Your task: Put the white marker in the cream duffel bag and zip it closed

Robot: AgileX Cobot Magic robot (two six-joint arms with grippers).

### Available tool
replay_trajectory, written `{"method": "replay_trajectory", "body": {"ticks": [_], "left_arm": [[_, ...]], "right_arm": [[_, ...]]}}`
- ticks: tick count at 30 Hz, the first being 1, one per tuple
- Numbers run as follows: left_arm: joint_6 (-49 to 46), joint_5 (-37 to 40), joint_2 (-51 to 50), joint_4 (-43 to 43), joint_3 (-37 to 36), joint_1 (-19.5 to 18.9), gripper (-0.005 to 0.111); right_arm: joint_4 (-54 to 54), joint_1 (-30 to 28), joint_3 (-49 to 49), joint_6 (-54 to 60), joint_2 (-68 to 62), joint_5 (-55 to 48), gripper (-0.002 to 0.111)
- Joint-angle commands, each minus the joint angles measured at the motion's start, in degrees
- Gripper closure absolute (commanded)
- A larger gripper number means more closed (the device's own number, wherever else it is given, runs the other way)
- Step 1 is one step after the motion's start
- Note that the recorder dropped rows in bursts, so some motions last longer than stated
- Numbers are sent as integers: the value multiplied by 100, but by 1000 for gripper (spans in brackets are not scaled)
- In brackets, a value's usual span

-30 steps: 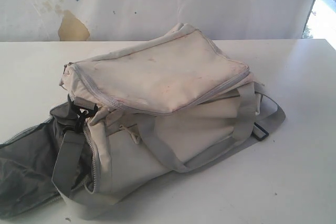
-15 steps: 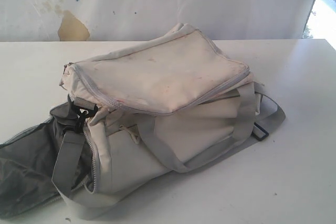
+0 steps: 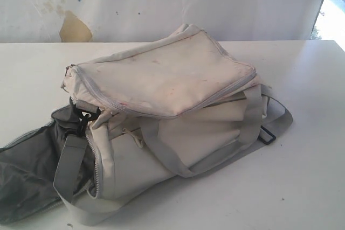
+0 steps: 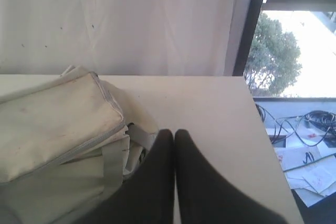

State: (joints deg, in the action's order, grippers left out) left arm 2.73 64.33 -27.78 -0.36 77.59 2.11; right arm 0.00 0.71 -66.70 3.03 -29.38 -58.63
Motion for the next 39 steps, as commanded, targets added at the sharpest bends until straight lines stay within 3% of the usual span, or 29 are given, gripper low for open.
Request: {"method": "replay_trajectory", "body": {"ticks": [1,23,33,39], "left_arm": [[-18,-50,466,36,12,-23,107],[-138,563,2767,36,12,-23,107],[20,563,2778,-3,117,-23,107],[-663,563,2778,-15,117,-23,107]], "right_arm": [[0,-11,23,147,434,-80,108],[0,-11,23,346,2729,-839,108],[0,-11,-131,216,2938,-1133,108],[0,-11,-131,230,2938,-1133,108]]}}
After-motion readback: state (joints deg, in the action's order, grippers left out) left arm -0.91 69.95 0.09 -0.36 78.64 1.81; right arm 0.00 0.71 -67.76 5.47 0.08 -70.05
